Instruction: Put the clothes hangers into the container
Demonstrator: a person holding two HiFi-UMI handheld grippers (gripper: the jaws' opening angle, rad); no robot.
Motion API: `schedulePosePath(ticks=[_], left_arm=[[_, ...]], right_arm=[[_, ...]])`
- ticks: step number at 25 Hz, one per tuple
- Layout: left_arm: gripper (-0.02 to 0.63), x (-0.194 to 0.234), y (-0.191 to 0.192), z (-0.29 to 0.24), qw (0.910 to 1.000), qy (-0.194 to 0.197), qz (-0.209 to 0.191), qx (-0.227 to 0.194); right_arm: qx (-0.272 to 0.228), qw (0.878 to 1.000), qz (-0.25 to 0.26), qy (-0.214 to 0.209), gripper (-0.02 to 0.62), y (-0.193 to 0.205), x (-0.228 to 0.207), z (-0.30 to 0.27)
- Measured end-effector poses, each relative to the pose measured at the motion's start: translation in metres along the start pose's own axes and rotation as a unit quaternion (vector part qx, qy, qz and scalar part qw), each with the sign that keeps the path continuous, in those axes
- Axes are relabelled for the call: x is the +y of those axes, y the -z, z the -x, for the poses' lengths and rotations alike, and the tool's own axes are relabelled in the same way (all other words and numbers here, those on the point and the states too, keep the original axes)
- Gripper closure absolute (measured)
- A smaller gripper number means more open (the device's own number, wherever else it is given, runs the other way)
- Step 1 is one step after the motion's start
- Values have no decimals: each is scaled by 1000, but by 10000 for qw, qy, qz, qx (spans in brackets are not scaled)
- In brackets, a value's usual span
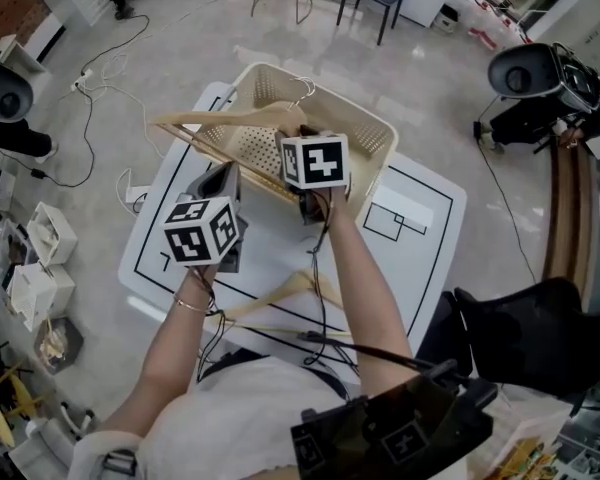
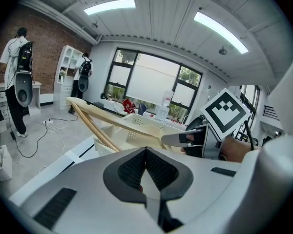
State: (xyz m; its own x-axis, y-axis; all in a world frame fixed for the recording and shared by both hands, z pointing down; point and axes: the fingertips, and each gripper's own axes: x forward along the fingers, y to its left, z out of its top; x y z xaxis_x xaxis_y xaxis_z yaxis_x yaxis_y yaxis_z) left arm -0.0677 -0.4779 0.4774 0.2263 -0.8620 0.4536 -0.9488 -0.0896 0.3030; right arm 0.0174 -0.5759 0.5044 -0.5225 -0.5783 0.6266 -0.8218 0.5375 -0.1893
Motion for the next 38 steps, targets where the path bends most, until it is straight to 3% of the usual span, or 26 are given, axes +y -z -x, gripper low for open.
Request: schedulePosePath(ticks=[15,24,31,38], left_arm=[[606,-1,-21,53,9992,90,-43,-384],[606,-19,-38,101,9967,333,-191,-715],[606,-39,-19,141,9932,812,-368,-749],[606,-55,30,169,9910,1180,-483,-400]], right_arm=[[-387,9985,-49,374,419,-3,22,50],[-1236,9908,-191,522,436,-8,47,109],[-1492,9861,-436,588,500,30,79,149],[-1465,9792,-812,1142,557,97,89,195]])
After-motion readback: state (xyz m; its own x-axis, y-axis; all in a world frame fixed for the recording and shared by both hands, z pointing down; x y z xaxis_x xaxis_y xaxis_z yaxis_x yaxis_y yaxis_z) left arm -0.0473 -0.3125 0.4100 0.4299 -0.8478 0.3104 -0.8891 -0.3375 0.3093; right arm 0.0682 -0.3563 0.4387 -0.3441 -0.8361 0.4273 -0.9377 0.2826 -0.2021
